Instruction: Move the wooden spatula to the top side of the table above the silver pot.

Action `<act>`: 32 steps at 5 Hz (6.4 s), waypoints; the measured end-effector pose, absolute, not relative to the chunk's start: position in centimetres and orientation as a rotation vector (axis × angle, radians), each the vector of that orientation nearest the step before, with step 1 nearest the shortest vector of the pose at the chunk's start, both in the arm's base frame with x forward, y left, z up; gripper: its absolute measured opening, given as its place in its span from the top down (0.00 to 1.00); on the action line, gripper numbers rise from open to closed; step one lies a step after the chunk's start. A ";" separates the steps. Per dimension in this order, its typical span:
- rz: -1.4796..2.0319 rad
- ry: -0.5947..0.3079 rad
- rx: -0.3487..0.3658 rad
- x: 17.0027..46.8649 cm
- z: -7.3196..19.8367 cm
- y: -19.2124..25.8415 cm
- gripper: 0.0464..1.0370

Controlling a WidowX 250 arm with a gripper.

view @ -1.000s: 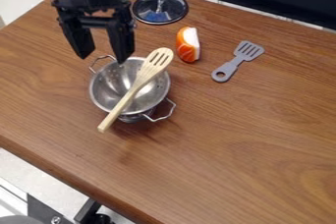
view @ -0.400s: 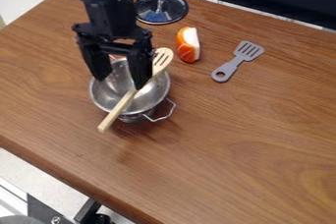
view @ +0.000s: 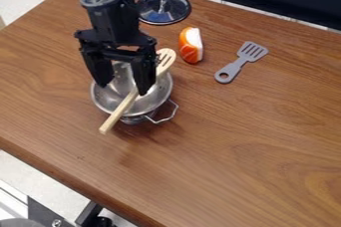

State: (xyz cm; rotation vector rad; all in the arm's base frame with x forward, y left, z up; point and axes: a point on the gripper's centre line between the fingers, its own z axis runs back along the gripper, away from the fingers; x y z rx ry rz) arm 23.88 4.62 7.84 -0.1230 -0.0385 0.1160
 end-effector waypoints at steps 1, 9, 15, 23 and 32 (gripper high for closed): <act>0.121 -0.045 -0.110 23.8 7.4 4.3 0.04; 0.133 -0.071 -0.112 24.3 6.8 3.9 0.90; 0.679 -0.143 -0.033 27.8 10.7 9.4 0.90; 1.432 -0.208 0.058 31.7 6.8 13.8 0.90; 1.512 -0.116 0.070 31.5 4.4 12.5 0.08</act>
